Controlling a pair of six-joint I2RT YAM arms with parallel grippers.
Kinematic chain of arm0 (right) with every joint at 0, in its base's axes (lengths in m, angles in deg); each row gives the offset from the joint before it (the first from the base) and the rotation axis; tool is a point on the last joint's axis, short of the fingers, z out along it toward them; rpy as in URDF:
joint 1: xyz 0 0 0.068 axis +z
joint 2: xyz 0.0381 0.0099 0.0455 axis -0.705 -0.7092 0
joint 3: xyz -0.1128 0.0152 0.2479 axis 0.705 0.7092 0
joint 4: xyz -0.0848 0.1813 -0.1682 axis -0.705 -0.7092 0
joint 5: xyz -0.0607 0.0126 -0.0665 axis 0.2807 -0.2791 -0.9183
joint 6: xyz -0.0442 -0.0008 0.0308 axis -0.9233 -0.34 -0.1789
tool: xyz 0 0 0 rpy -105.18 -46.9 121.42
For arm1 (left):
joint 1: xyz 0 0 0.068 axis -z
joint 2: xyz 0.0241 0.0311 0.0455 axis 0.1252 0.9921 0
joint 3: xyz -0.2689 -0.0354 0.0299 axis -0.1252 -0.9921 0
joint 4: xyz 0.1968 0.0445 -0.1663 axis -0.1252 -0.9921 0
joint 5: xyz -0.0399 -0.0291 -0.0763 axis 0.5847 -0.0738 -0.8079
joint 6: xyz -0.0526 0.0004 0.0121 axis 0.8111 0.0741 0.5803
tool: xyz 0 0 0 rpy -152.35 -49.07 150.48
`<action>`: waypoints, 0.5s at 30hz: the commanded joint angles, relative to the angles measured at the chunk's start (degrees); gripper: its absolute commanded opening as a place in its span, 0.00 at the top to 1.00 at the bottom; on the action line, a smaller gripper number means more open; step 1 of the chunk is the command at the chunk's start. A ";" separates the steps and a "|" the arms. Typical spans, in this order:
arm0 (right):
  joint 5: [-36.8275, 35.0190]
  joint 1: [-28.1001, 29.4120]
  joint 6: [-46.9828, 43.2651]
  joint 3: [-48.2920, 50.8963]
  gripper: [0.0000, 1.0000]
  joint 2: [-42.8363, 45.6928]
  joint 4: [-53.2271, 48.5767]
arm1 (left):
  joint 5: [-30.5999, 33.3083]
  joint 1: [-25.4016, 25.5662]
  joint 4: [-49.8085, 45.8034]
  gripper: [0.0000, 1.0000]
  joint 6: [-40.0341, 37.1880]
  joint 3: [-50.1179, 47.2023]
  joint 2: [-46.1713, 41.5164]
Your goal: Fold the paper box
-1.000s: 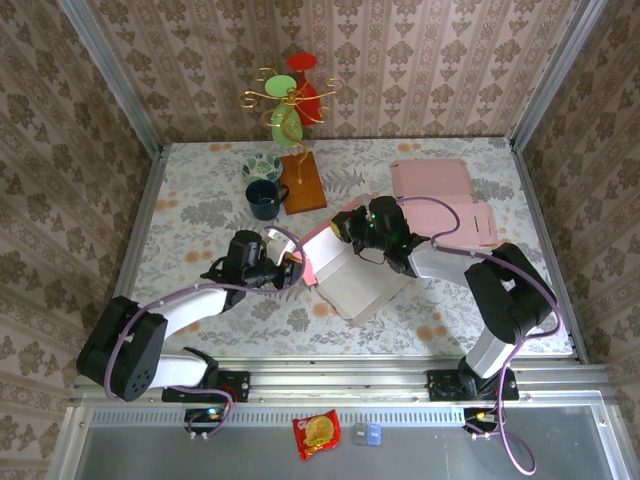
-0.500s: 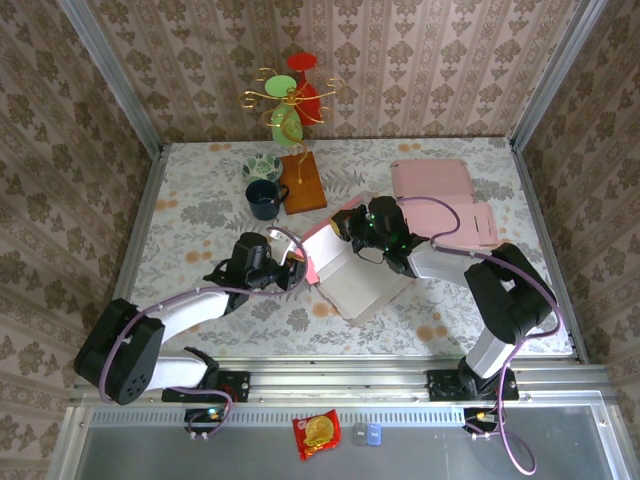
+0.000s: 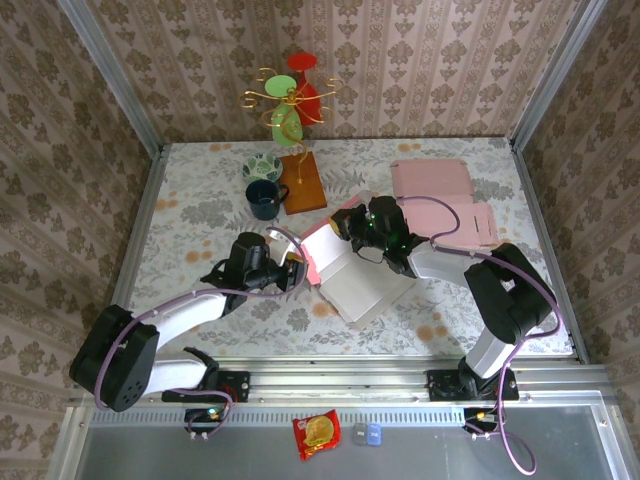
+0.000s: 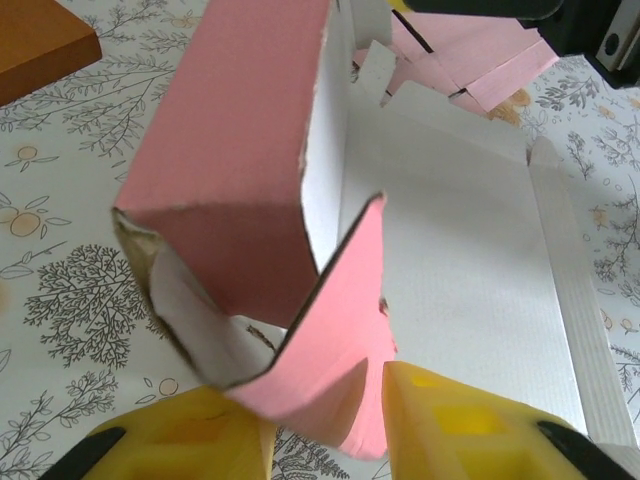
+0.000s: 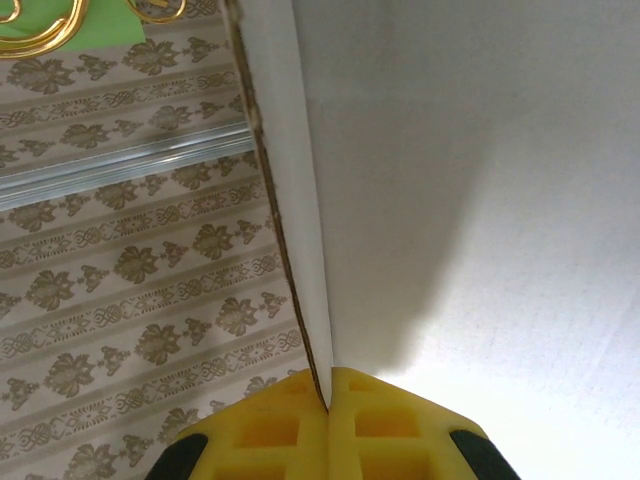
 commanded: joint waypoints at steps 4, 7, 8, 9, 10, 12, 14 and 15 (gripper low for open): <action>-0.88 0.27 0.67 -0.80 1.00 -0.55 6.19 | 3.65 1.04 -3.12 0.62 -1.30 1.81 -1.68; -0.88 0.57 0.65 -1.28 1.00 -0.89 6.90 | 5.93 0.04 -4.90 0.57 -2.29 1.57 -2.77; -0.76 0.62 0.67 -1.26 1.00 -1.12 7.36 | 5.75 -0.47 -5.32 0.56 -2.38 1.60 -2.94; -0.54 0.62 0.75 -1.13 1.00 -1.55 7.84 | 5.58 -1.02 -6.03 0.55 -2.57 1.70 -3.04; -0.49 0.70 0.85 -0.70 1.00 -2.03 8.63 | 5.23 -1.49 -6.57 0.55 -2.84 1.72 -3.12; 0.02 0.62 0.52 -0.08 1.00 -2.88 10.05 | 4.67 -2.17 -7.39 0.54 -3.34 1.55 -3.26; 0.56 0.62 -0.22 0.67 1.00 -3.80 11.60 | 4.22 -2.74 -7.87 0.54 -3.47 1.28 -3.67; 0.77 0.53 -0.50 1.45 1.00 -4.20 12.92 | 4.07 -2.92 -8.05 0.54 -3.46 1.12 -4.02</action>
